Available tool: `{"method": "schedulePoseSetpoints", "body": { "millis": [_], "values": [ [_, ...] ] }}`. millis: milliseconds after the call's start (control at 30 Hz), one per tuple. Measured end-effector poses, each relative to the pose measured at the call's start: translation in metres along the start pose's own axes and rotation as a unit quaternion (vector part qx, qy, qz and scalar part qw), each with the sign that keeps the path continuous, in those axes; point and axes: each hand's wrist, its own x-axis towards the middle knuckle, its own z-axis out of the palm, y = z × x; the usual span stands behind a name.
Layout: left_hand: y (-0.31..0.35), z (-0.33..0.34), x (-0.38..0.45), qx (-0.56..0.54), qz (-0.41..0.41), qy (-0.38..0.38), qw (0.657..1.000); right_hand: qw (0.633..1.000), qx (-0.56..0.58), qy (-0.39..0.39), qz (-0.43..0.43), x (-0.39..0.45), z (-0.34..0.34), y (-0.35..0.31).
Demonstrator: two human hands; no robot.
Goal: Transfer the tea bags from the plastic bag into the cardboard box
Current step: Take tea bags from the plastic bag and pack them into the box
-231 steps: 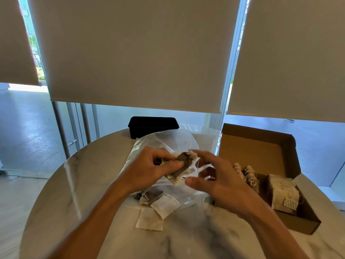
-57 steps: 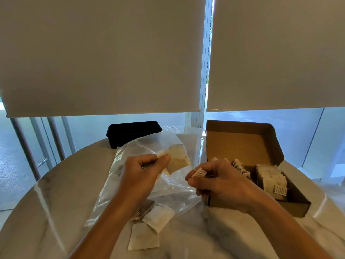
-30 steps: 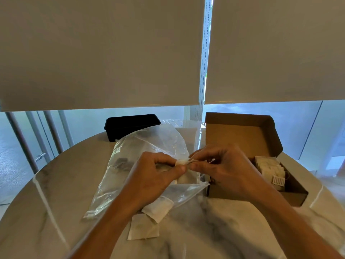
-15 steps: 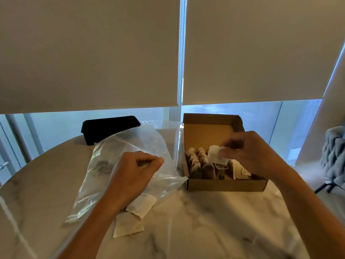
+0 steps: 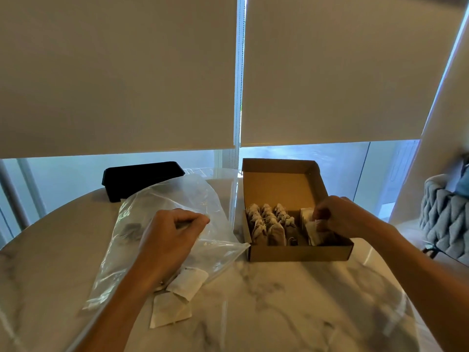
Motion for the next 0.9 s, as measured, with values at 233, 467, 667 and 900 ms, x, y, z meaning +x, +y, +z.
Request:
{"method": "schedulePoseSetpoints", "body": {
  "millis": [233, 467, 667, 900],
  "values": [
    [-0.002, 0.000, 0.000, 0.001, 0.003, -0.005, 1.000, 1.000, 0.003, -0.006, -0.009, -0.001, -0.005, 0.011],
    [0.000, 0.000, -0.002, 0.009, 0.007, 0.003, 1.000, 0.997, -0.026, -0.072, -0.012, -0.003, 0.002, 0.012],
    [0.001, 0.001, -0.004, 0.014, 0.023, -0.010, 1.000, 0.998, -0.034, -0.053, -0.027, -0.002, 0.002, 0.009],
    [0.000, 0.000, -0.003, 0.005, 0.035, -0.023, 0.999, 0.996, -0.042, 0.012, -0.076, 0.001, 0.017, 0.020]
  ]
}}
